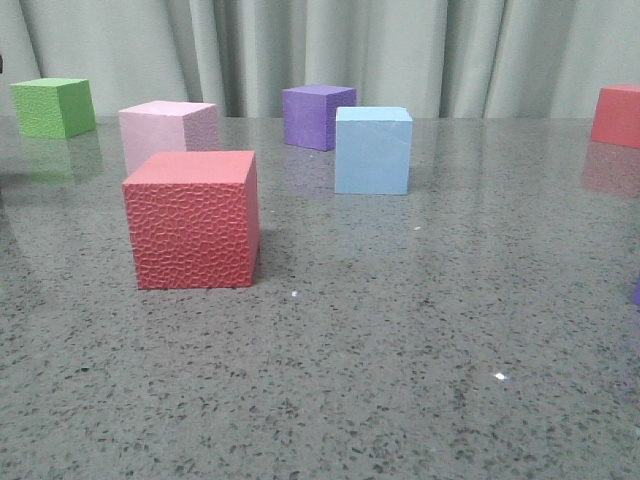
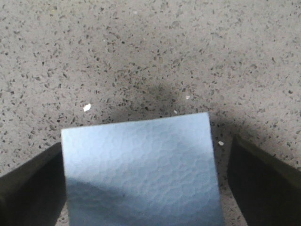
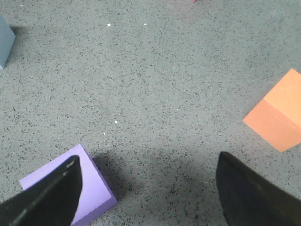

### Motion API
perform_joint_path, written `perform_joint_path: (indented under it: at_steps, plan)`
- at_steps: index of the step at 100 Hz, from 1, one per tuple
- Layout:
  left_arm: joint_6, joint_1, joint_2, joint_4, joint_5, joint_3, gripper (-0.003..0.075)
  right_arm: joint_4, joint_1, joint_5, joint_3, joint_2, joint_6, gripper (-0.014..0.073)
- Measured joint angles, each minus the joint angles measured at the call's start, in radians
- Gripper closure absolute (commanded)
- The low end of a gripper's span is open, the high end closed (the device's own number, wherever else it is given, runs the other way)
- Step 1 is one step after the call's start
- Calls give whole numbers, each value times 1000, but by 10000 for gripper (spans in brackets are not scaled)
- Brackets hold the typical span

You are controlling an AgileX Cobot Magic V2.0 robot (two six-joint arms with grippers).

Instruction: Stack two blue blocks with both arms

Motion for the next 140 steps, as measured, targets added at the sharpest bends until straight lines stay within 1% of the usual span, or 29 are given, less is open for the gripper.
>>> perform_joint_path:
  at_steps: [67,74,81,86,90,103,117,129,140]
  plan:
    - [0,0,0,16,0,0,101,0,0,0,0,0,0,14]
    - [0,0,0,16,0,0,111,0,0,0,0,0,0,14]
    - [0,0,0,16,2,0,154,0,0,0,0,0,0,14]
    - [0,0,0,16,6,0,199,0,0,0,0,0,0,14]
    - [0,0,0,16,8,0,253,0,0,0,0,0,0,14]
    - [0,0,0,17,12,0,389,0,0,0,0,0,0,14]
    - [0,0,0,17,16,0,498,0,-2,0,0,0,0,14]
    - [0,0,0,17,25,-3,551,0,-2,0,0,0,0,14]
    - [6,0,0,17,48,-13,554,0,-2,0,0,0,0,14]
